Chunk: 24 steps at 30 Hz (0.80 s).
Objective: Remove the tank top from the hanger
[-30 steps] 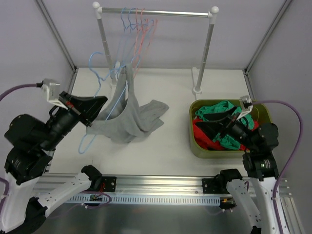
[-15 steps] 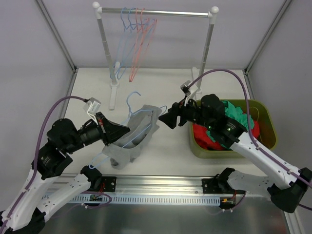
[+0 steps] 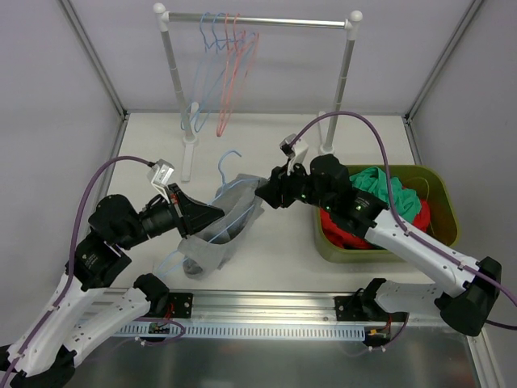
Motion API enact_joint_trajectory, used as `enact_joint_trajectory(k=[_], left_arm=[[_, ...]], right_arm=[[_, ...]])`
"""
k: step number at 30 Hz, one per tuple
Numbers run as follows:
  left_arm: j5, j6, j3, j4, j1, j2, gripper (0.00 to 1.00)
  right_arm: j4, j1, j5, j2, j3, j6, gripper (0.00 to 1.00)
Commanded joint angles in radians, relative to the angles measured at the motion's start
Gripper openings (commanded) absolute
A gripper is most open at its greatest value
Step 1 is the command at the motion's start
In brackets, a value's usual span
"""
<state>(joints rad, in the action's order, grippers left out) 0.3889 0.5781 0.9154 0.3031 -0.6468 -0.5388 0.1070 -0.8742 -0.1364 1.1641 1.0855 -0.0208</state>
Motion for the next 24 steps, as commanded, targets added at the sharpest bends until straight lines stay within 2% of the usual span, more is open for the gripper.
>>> enact_joint_trajectory(k=[1, 3, 5, 6, 8, 9, 15, 18, 24], left_arm=[[0.034, 0.028, 0.007, -0.120, 0.001, -0.007, 0.00], [0.036, 0.025, 0.005, -0.124, 0.001, -0.009, 0.00], [0.031, 0.022, -0.004, -0.125, 0.001, -0.009, 0.00], [0.027, 0.017, -0.009, -0.125, 0.001, -0.007, 0.00], [0.012, 0.009, -0.018, -0.122, 0.001, -0.004, 0.00], [0.007, 0.005, -0.026, -0.124, 0.001, 0.000, 0.00], [0.008, -0.023, -0.052, -0.116, -0.001, -0.003, 0.00], [0.045, -0.034, -0.050, -0.114, -0.001, -0.021, 0.00], [0.172, -0.061, -0.024, -0.114, -0.001, -0.064, 0.00]], right_arm=[[-0.081, -0.005, 0.027, 0.012, 0.047, 0.005, 0.39], [-0.082, -0.005, 0.050, 0.016, 0.040, 0.013, 0.36], [-0.081, -0.005, 0.079, 0.013, 0.030, 0.012, 0.27], [-0.081, -0.003, 0.093, 0.009, 0.027, 0.013, 0.17], [-0.078, -0.003, 0.130, -0.006, 0.014, 0.025, 0.09], [-0.063, -0.003, 0.162, -0.014, 0.014, 0.051, 0.01], [0.023, 0.032, 0.280, -0.087, 0.002, 0.102, 0.00], [0.077, 0.131, 0.296, -0.109, 0.008, 0.108, 0.00], [0.135, 0.277, 0.216, -0.044, 0.045, 0.136, 0.00]])
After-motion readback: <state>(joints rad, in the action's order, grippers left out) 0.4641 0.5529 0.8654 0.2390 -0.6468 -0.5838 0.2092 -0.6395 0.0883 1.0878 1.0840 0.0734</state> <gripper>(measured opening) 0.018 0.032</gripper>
